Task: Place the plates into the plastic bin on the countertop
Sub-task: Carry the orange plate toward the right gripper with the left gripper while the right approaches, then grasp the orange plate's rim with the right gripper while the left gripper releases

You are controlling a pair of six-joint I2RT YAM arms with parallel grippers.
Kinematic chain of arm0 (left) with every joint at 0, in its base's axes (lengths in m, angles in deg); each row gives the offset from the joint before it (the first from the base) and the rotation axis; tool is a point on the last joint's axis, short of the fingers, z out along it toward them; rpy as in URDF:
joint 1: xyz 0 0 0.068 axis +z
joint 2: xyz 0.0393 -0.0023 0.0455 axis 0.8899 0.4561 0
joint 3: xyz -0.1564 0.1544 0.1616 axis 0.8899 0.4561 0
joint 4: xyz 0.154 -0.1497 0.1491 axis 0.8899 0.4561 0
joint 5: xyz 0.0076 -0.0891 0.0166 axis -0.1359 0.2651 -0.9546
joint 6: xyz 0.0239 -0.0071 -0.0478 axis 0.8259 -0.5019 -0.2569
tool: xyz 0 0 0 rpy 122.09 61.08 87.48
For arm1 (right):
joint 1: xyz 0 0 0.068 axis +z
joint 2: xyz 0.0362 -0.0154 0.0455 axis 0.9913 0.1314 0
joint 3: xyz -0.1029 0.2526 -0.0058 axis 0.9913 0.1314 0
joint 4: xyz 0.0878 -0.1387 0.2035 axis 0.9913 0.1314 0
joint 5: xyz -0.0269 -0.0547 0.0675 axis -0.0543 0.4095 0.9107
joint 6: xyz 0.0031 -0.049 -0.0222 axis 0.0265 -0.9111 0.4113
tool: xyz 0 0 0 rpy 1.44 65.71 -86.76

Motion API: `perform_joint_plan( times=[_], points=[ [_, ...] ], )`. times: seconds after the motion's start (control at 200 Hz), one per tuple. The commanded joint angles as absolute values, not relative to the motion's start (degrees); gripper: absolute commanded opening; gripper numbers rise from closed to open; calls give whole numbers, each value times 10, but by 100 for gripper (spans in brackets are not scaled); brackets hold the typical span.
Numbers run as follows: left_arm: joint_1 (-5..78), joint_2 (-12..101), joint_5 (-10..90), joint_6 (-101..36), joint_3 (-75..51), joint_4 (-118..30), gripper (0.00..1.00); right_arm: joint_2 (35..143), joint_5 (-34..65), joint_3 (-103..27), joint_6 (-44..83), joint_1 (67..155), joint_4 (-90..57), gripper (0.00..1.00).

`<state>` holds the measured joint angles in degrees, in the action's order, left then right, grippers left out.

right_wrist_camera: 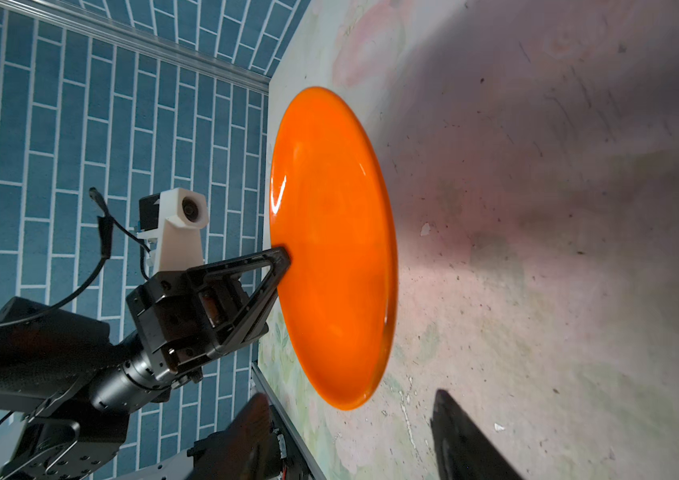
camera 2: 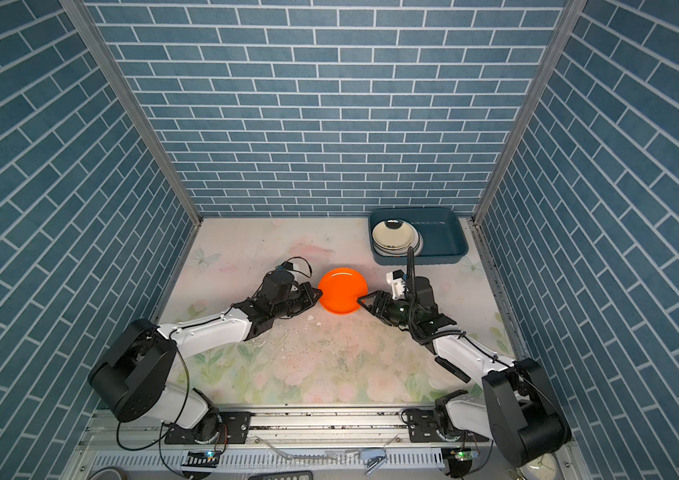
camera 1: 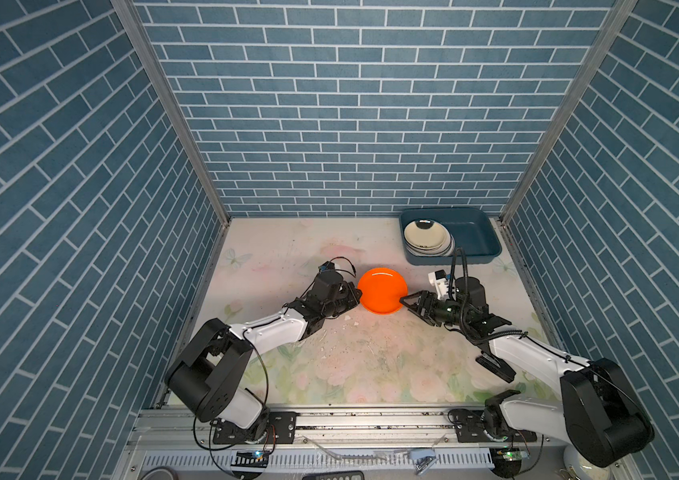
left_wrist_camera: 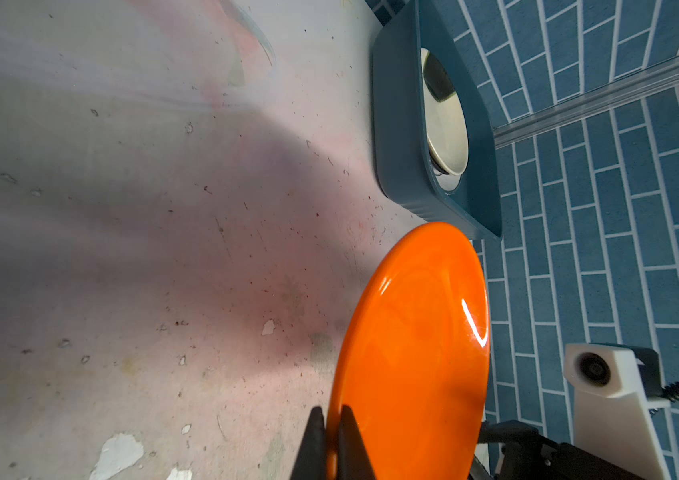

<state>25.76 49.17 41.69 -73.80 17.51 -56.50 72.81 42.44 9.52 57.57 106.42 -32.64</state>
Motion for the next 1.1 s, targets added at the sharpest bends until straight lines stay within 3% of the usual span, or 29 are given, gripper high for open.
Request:
perform_joint_plan(
  times=[0.0, 0.295, 0.395, 0.455, 0.52, 0.58, 0.735, 0.845, 0.875, 1.095],
  points=[
    [244, 490, 425, -746, 174, -603, 0, 739, 404, 77, 604, 1069, -372, 60],
    [242, 448, 418, -741, 198, -585, 0, 769, 376, 51, 606, 1073, -375, 32],
    [243, 436, 423, -720, 193, -562, 0, 783, 351, 40, 621, 1074, -373, 0],
    [242, 427, 411, -700, 187, -533, 0, 798, 352, 29, 629, 1075, -383, 0],
    [245, 418, 399, -685, 185, -509, 14, 810, 354, 15, 628, 1075, -375, 0],
    [252, 408, 395, -678, 188, -498, 41, 812, 342, 7, 627, 1075, -363, 0],
    [274, 384, 394, -664, 200, -497, 58, 806, 313, -2, 623, 1074, -345, 0],
    [289, 377, 398, -659, 199, -476, 85, 810, 310, -9, 623, 1074, -339, 0],
    [293, 375, 398, -654, 197, -471, 98, 812, 307, -12, 623, 1073, -334, 0],
    [308, 358, 394, -645, 194, -450, 100, 808, 289, -34, 605, 1062, -291, 0]
  ],
)
